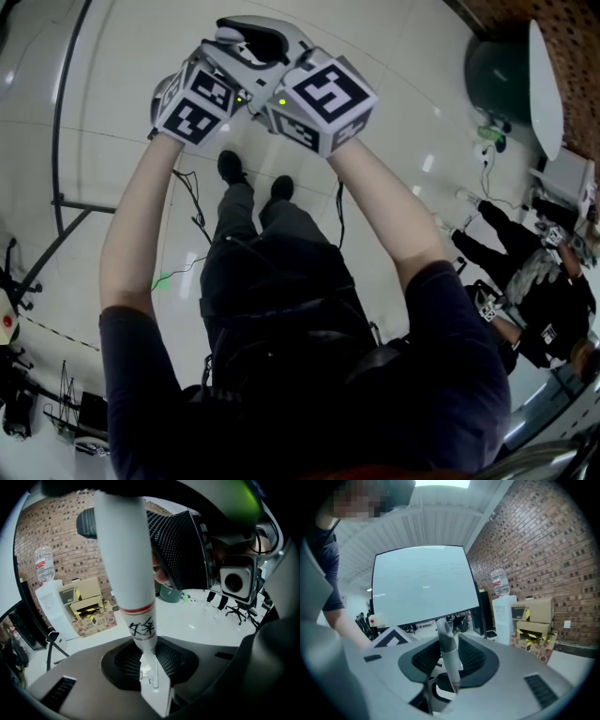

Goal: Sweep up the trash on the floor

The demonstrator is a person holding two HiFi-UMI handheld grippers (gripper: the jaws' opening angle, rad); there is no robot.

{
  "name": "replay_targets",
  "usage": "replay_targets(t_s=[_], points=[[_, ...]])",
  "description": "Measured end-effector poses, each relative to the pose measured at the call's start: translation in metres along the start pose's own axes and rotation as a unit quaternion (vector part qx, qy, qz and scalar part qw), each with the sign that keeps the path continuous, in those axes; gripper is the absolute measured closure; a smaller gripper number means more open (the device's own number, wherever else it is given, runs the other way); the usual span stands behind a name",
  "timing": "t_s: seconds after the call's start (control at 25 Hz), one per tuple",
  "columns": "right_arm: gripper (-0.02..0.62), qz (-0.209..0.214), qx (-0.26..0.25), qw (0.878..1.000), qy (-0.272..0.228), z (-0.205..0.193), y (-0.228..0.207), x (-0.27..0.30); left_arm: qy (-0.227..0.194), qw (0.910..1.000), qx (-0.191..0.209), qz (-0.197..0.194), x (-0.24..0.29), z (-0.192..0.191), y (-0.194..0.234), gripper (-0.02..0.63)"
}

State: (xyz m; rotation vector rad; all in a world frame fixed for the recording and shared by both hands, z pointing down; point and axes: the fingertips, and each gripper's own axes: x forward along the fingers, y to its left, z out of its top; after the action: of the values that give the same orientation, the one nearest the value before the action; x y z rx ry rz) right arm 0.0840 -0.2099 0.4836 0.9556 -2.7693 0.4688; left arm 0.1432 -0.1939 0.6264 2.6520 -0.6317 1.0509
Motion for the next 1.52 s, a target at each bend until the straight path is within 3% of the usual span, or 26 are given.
replay_targets(t_s=[0.24, 0.48, 0.72, 1.0, 1.28, 1.52], points=[[0.466, -0.015, 0.006, 1.0, -0.012, 0.027, 0.019, -0.05, -0.022, 0.9992, -0.013, -0.032, -0.031, 0.031, -0.043, 0.517], [0.468, 0.004, 0.006, 0.997, -0.083, 0.114, 0.046, -0.111, -0.061, 0.9976, 0.013, -0.029, -0.098, 0.106, -0.081, 0.518], [0.474, 0.048, -0.055, 0.986, -0.147, 0.18, 0.106, -0.177, -0.109, 0.9927, 0.048, 0.023, -0.169, 0.163, -0.125, 0.517], [0.474, 0.075, -0.108, 0.975, -0.181, 0.212, 0.14, -0.233, -0.124, 0.9836, 0.086, 0.099, -0.202, 0.202, -0.153, 0.517], [0.473, 0.105, -0.148, 0.957, -0.226, 0.241, 0.156, -0.307, -0.141, 0.9667, 0.136, 0.164, -0.222, 0.259, -0.191, 0.517], [0.472, 0.144, -0.182, 0.943, -0.238, 0.245, 0.173, -0.323, -0.144, 0.9543, 0.165, 0.203, -0.232, 0.266, -0.201, 0.515]])
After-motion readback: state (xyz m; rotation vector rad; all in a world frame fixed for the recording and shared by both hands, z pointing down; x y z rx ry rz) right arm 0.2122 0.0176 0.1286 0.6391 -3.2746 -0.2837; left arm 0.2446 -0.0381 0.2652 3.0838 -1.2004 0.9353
